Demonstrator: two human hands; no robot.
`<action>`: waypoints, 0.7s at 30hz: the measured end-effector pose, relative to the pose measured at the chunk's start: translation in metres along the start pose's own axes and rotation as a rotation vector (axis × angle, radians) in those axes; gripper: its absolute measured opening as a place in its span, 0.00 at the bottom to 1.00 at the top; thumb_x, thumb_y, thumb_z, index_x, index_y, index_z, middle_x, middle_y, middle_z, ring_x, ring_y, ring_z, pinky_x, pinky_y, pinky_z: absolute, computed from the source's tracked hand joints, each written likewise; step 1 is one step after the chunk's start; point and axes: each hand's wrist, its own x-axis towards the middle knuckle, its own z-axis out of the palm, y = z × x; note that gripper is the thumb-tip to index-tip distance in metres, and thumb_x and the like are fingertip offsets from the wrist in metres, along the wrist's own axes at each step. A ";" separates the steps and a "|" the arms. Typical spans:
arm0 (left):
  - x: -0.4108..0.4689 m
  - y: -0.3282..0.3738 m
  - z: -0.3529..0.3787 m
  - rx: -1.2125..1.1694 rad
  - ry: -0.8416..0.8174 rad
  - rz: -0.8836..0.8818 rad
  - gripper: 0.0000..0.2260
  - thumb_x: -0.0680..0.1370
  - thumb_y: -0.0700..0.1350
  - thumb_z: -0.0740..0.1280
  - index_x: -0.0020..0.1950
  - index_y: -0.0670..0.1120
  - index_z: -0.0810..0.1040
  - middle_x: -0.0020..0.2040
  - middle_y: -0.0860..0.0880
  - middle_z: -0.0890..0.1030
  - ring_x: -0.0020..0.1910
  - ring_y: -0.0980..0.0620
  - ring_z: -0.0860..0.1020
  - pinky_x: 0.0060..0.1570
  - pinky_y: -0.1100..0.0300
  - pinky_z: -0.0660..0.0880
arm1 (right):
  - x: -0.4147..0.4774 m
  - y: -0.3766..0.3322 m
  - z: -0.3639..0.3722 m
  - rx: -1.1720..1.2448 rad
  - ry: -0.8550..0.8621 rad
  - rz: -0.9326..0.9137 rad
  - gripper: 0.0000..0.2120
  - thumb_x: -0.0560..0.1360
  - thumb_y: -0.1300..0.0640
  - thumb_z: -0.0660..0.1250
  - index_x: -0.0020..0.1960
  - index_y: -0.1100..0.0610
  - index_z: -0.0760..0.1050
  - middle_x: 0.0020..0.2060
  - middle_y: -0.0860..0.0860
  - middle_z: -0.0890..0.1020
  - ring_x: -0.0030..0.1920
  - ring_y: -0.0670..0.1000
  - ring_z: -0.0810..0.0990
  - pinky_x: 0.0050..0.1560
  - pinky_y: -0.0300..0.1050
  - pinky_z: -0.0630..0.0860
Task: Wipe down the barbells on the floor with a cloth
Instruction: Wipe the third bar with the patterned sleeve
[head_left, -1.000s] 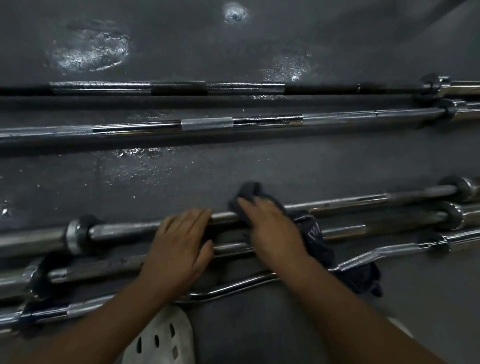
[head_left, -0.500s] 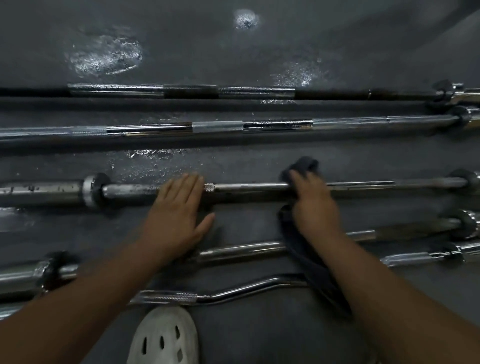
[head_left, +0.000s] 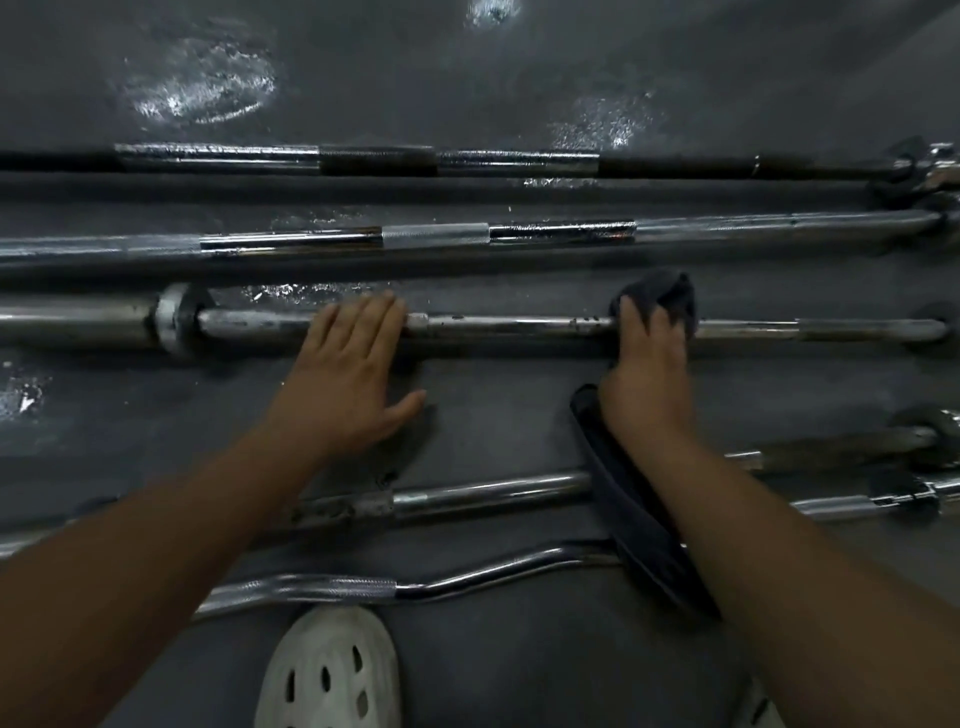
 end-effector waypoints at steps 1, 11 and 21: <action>0.007 -0.002 -0.003 -0.001 -0.017 -0.007 0.42 0.72 0.70 0.52 0.80 0.45 0.54 0.78 0.43 0.60 0.77 0.44 0.57 0.76 0.48 0.46 | -0.005 -0.018 0.003 -0.018 -0.016 0.003 0.37 0.75 0.65 0.62 0.80 0.51 0.52 0.79 0.56 0.53 0.78 0.63 0.49 0.74 0.57 0.60; -0.021 0.013 -0.016 -0.225 0.093 -0.070 0.30 0.72 0.60 0.58 0.68 0.45 0.73 0.66 0.45 0.75 0.64 0.43 0.72 0.67 0.48 0.65 | -0.002 -0.007 -0.002 0.091 0.001 -0.194 0.33 0.69 0.61 0.58 0.74 0.50 0.65 0.71 0.56 0.66 0.71 0.62 0.65 0.67 0.57 0.70; -0.058 0.044 -0.001 -0.255 -0.019 0.075 0.23 0.80 0.57 0.54 0.65 0.44 0.75 0.56 0.44 0.81 0.51 0.41 0.79 0.52 0.50 0.74 | -0.069 -0.036 0.013 0.078 -0.215 -0.394 0.35 0.72 0.65 0.62 0.75 0.43 0.62 0.71 0.51 0.66 0.70 0.58 0.68 0.62 0.54 0.74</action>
